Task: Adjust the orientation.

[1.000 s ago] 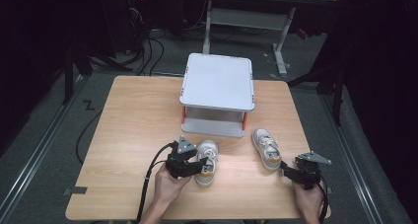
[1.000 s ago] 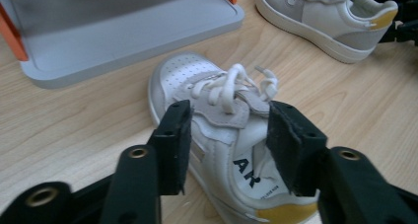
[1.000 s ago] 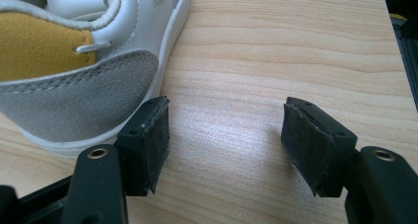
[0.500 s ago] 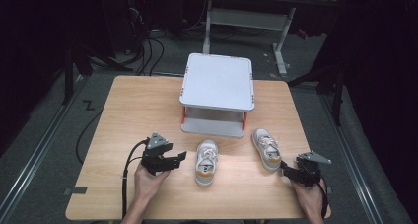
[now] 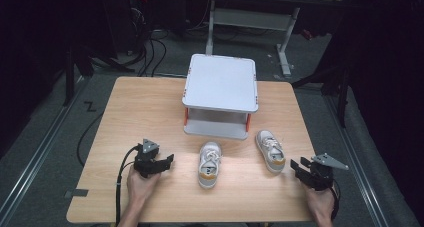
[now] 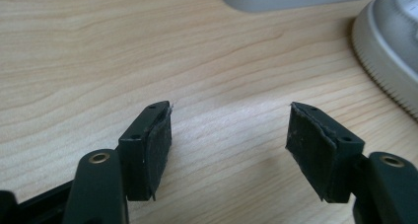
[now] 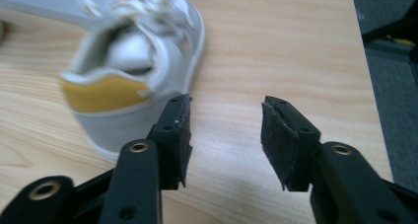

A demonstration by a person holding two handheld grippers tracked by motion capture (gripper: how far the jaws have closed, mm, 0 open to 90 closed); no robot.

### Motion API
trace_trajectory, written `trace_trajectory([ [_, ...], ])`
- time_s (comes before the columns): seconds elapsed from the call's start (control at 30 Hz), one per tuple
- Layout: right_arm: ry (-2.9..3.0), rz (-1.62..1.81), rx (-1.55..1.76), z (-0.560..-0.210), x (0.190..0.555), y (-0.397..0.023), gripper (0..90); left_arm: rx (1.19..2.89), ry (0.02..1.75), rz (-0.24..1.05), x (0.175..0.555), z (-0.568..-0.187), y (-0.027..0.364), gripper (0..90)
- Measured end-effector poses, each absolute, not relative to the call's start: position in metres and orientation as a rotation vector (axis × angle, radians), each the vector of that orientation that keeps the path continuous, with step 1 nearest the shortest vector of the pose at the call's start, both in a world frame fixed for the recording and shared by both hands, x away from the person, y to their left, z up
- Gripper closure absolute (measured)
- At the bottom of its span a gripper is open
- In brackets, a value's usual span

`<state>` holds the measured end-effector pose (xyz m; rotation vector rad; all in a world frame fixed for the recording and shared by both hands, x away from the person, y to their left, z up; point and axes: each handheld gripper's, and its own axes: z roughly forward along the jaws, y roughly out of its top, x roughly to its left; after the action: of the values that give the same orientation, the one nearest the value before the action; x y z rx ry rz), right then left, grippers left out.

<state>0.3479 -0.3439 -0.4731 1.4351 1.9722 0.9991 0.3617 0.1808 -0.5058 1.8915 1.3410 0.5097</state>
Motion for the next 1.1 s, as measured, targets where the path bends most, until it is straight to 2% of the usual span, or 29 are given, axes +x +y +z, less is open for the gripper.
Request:
trace_trajectory([
  [0.13,1.989,1.060,1.390,-0.453,0.344,-0.334,60.8,1.929,1.335,0.557,0.361,-0.506,0.176,33.7],
  [0.4,2.141,1.081,1.313,-0.435,0.355,-0.293,60.8,1.968,1.321,0.596,0.361,-0.506,0.171,32.2],
  [0.67,2.201,0.995,1.496,-0.445,0.392,-0.272,59.6,1.968,1.320,0.593,0.361,-0.506,0.172,32.1],
  [0.77,2.204,0.991,1.508,-0.450,0.394,-0.268,62.3,1.967,1.319,0.588,0.361,-0.506,0.172,31.6],
  [0.8,2.199,0.981,1.490,-0.452,0.392,-0.266,70.7,1.965,1.319,0.587,0.361,-0.506,0.172,31.7],
  [0.9,2.194,0.994,1.485,-0.452,0.391,-0.267,78.9,1.966,1.319,0.588,0.361,-0.506,0.172,31.7],
  [1.1,2.162,1.044,1.467,-0.449,0.384,-0.270,84.6,1.968,1.322,0.596,0.361,-0.506,0.171,31.3],
])
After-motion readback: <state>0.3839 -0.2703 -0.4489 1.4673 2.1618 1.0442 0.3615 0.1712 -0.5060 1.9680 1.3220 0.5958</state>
